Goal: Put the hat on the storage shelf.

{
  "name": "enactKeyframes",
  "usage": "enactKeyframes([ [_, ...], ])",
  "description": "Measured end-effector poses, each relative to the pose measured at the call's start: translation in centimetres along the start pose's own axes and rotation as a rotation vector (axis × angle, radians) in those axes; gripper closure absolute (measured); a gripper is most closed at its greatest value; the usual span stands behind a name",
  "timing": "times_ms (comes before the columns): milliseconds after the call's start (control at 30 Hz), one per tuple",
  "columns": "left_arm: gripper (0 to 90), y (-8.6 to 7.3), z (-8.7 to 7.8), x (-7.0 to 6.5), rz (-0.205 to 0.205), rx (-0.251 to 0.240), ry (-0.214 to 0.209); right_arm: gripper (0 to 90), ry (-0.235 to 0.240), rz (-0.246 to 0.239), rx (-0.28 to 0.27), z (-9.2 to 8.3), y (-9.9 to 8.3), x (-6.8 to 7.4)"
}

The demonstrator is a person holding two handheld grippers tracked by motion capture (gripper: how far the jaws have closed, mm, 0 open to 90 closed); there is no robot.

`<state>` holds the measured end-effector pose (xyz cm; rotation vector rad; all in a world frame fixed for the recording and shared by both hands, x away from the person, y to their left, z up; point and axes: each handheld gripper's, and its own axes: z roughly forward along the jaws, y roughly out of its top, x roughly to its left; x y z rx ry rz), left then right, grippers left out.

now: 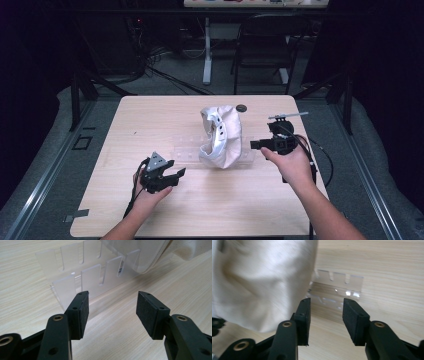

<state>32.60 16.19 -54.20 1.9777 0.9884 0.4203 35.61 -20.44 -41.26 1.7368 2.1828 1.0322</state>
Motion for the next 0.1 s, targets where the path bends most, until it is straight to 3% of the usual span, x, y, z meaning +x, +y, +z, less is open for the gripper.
enactKeyframes([
  [100, 44.4, 0.0, 0.25, -0.17, 0.009, 0.0, 0.001, 55.4, -0.073, -0.026, -0.006, 0.35, -1.4, -0.67],
])
